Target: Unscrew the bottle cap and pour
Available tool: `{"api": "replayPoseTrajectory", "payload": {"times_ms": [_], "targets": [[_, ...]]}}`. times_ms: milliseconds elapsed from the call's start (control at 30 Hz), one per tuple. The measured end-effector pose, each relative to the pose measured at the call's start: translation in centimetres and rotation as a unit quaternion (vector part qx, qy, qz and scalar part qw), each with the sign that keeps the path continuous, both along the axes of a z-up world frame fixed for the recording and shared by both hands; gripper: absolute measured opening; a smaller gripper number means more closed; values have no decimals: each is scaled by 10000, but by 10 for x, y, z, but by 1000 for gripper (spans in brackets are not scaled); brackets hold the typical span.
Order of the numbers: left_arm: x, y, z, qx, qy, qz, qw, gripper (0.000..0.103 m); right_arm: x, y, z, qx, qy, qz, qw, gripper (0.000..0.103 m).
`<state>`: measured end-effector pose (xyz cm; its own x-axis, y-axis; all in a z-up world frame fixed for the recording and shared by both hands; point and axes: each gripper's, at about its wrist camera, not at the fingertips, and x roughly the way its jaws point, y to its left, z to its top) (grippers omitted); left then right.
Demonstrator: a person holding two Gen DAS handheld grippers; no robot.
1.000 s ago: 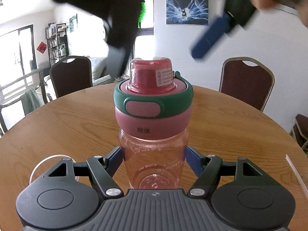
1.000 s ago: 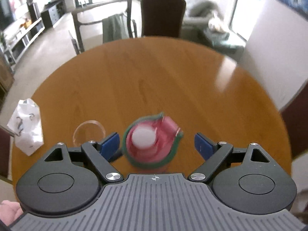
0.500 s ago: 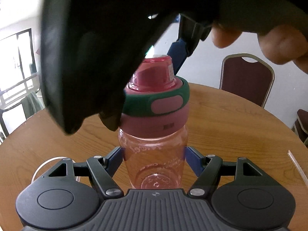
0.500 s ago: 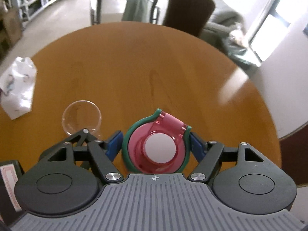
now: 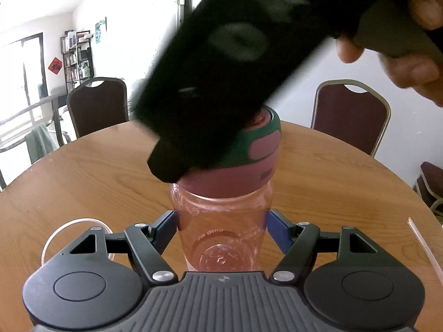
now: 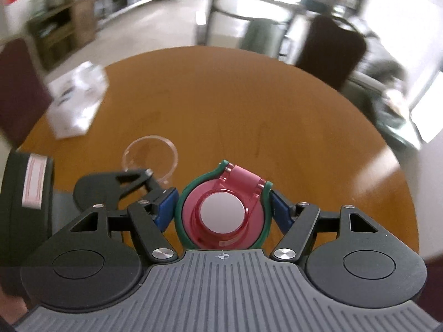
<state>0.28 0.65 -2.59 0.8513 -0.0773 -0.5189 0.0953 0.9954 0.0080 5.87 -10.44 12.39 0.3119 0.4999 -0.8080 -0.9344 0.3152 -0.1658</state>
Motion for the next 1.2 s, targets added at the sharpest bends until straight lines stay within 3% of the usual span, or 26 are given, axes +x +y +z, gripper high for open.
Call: {"api": "replayPoseTrajectory", "payload": {"times_ms": [67,167,333,500,633,733,800,900,933,1033,1167,1200], "targets": [[3,0,0,-24,27,24,10000,70,9,-2,1,42,165,-87,9998,83],[3,0,0,-28,39,41,10000,70,10,-8,7,314,359,-678,9966,84],[0,-1,2,-7,58,96,9999,70,-9,-15,3,469,294,-1185,9914,75],[-3,-7,10,86,101,188,9997,70,-14,1,2,230,151,-1926,9809,72],[-5,0,11,-13,94,78,9999,70,-8,7,5,-43,191,-1441,9894,71],[-7,2,11,43,76,-62,9999,70,6,1,8,-310,369,-242,9985,71],[-8,7,13,-14,97,-203,9997,70,10,-3,8,-405,278,641,9967,71],[-8,11,14,-36,104,-330,9994,70,20,-7,10,-404,419,1240,9906,72],[-8,12,14,-54,108,-327,9994,70,21,-7,10,-397,407,1318,9896,72],[-10,11,14,-14,53,-306,9995,71,20,-8,9,-209,510,1083,9926,87],[-7,15,9,-7,-64,-225,9997,71,6,-28,7,555,618,65,9965,89],[-12,10,10,-11,-94,-207,9997,77,2,-32,7,641,584,-136,9961,90]]}}
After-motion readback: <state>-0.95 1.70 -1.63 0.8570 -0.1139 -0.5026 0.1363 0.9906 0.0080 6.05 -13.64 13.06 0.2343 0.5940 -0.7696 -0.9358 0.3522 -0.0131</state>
